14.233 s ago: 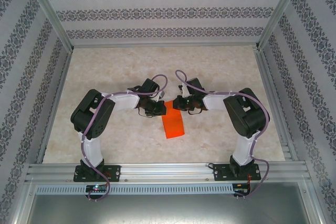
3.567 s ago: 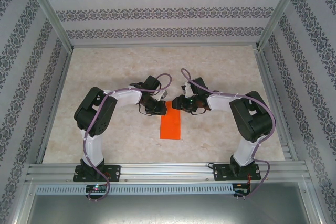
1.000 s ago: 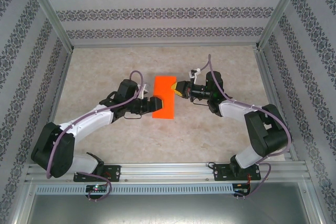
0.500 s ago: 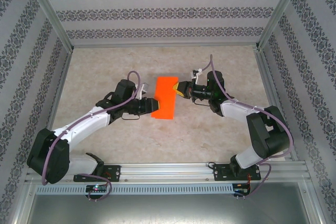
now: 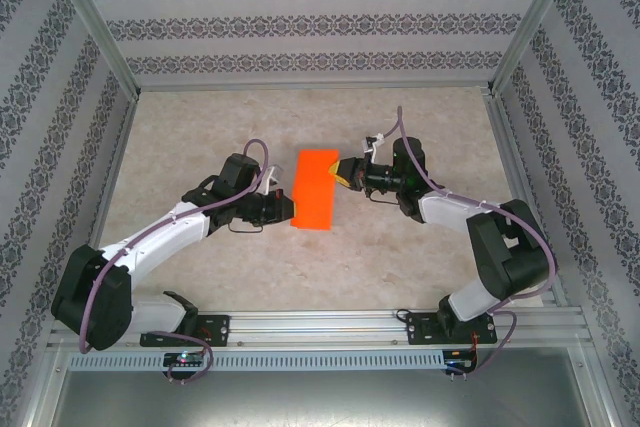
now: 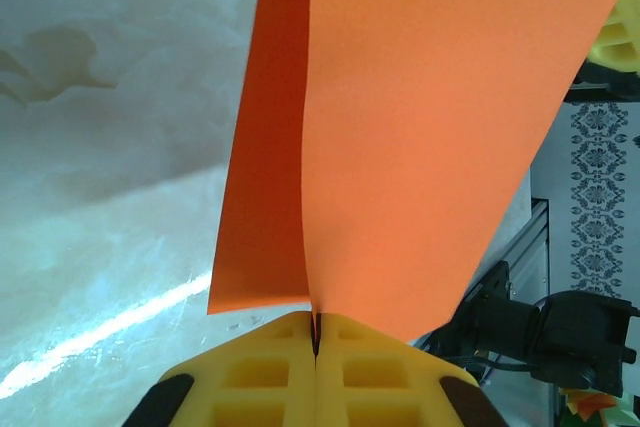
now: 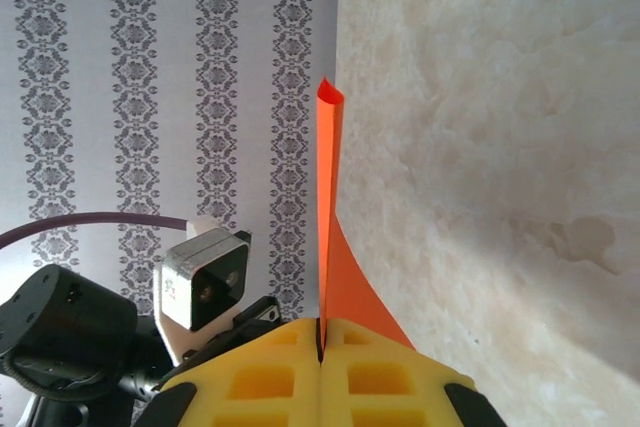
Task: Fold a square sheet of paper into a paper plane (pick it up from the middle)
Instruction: Fold the triangle a second time at the center of the table.
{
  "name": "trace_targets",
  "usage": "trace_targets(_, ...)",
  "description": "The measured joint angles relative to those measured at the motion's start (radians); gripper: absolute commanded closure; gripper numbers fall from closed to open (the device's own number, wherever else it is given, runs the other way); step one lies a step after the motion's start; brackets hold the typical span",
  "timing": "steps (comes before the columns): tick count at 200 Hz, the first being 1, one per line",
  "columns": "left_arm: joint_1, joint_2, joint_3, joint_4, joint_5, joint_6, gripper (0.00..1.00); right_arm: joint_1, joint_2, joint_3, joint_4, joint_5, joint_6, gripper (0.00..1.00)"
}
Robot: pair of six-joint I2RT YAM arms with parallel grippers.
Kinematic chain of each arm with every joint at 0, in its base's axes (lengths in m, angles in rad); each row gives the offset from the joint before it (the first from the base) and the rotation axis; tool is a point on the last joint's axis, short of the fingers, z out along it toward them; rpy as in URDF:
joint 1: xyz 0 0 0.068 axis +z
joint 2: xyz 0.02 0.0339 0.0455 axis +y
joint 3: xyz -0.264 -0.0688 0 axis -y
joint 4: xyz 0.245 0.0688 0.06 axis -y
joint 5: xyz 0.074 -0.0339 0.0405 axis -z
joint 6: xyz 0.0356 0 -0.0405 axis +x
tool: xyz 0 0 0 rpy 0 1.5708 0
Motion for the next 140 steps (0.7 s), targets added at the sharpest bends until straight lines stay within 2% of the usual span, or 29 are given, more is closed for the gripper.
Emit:
trace_targets(54,-0.031,0.091,0.053,-0.037,0.005,0.011,0.95,0.001,0.043,-0.021,-0.002,0.001,-0.032,1.00)
trace_targets(140,-0.075,0.295,0.119,-0.037,0.027,0.010,0.94,-0.006,0.178,-0.021,-0.071,-0.001,-0.185,0.99)
